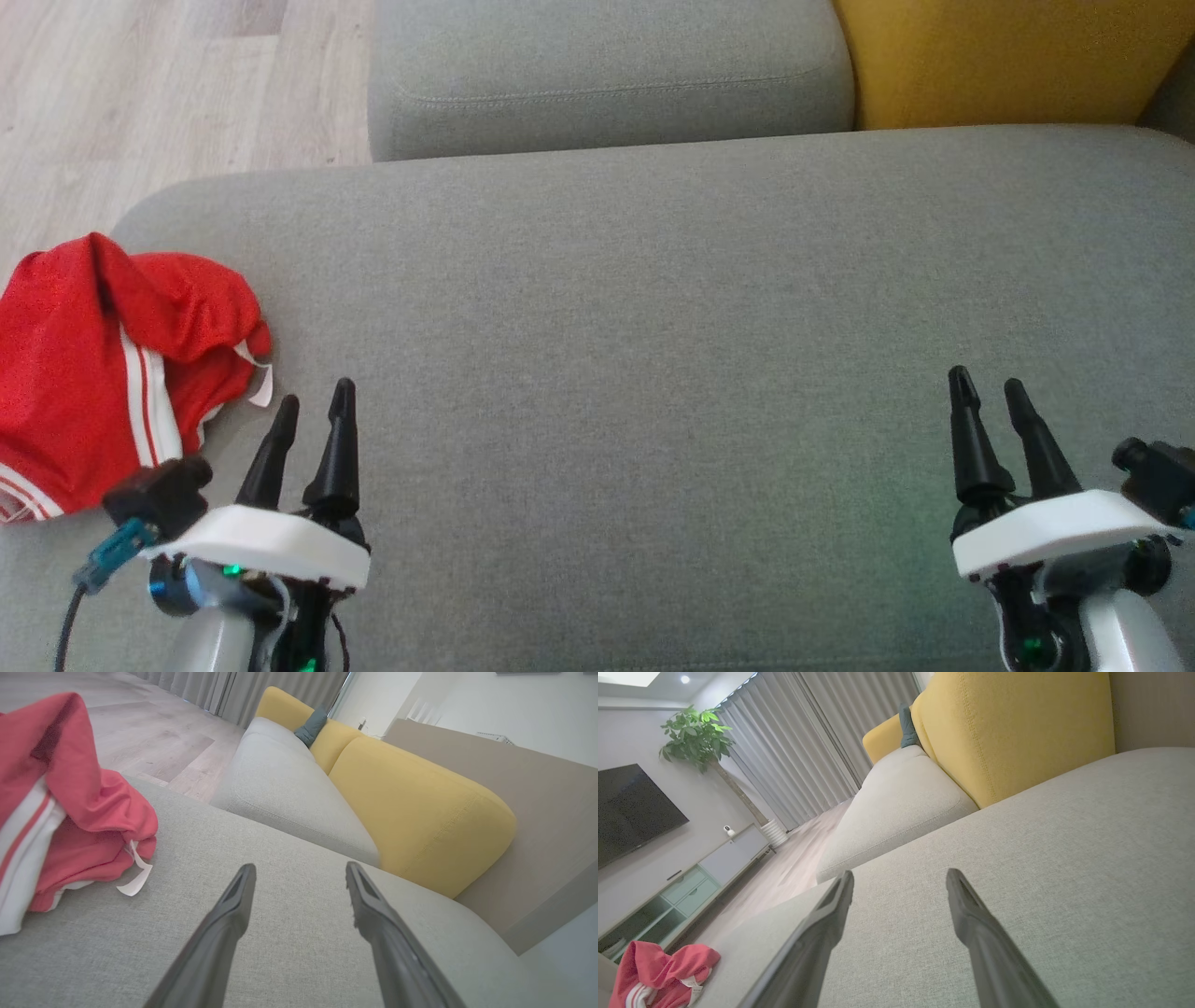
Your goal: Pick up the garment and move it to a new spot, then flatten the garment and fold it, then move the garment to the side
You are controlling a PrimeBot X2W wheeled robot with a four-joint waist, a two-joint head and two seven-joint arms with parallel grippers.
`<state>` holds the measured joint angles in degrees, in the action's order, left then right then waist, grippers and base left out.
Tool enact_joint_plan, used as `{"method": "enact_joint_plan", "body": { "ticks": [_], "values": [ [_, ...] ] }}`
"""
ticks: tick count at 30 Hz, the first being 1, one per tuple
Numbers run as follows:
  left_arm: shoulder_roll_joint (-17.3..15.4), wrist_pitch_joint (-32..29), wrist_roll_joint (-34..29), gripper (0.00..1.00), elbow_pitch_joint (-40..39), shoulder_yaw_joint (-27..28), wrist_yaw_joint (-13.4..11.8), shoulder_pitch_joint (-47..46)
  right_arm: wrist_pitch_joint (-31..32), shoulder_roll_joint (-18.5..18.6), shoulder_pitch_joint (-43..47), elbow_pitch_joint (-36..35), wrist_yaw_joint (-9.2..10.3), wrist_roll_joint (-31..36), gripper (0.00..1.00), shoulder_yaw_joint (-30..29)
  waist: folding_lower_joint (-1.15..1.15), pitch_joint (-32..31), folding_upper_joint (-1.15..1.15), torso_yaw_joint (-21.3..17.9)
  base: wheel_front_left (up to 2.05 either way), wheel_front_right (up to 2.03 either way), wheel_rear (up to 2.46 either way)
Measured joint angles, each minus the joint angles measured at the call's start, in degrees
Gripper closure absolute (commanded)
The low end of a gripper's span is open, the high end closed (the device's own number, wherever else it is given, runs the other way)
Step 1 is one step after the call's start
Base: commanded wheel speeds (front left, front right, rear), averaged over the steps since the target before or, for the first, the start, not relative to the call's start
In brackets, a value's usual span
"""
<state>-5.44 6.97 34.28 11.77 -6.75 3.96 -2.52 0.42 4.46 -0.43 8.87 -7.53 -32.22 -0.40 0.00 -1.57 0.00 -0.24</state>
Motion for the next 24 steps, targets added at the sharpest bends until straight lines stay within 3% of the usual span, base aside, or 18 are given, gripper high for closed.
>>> {"method": "enact_joint_plan", "body": {
  "ticks": [24],
  "values": [
    [-1.32,4.13,-16.13,0.00,1.82,-2.24,-2.01,0.11,-1.47,-0.24,1.25,-0.68,0.00,16.83,0.00,1.27,0.00,-0.46,0.00,-0.07,0.00,0.00,0.00]
  ]
}}
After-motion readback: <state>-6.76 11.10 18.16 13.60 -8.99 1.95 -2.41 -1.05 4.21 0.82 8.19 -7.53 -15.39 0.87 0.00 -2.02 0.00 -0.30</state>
